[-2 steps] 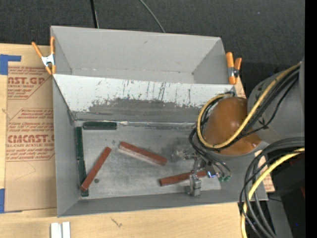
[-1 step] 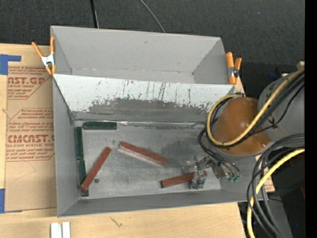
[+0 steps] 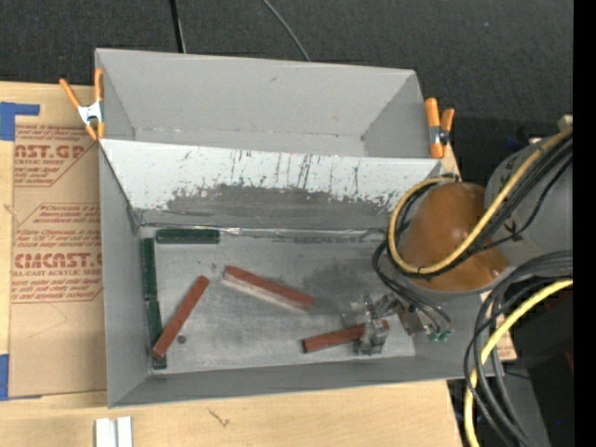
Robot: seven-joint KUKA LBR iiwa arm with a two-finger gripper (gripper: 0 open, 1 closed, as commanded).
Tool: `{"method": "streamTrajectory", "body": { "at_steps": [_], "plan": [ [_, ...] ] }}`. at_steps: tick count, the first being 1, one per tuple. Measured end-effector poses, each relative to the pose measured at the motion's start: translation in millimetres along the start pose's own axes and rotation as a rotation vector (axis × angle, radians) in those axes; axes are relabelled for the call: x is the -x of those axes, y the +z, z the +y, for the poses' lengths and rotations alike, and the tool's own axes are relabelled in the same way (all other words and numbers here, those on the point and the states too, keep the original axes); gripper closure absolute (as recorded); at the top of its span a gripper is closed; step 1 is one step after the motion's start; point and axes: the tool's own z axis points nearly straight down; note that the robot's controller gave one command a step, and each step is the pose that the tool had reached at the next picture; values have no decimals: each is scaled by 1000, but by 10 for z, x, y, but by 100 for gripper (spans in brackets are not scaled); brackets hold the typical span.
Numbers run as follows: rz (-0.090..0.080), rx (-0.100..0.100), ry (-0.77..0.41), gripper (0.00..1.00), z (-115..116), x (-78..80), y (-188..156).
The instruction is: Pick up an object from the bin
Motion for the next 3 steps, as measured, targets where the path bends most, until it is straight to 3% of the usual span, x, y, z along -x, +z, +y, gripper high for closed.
{"method": "streamTrajectory", "body": {
  "at_steps": [2, 3],
  "plan": [
    [8, 3, 0, 100, 11, -19, -65],
    [11, 4, -1, 100, 17, -28, -286]
  ]
}}
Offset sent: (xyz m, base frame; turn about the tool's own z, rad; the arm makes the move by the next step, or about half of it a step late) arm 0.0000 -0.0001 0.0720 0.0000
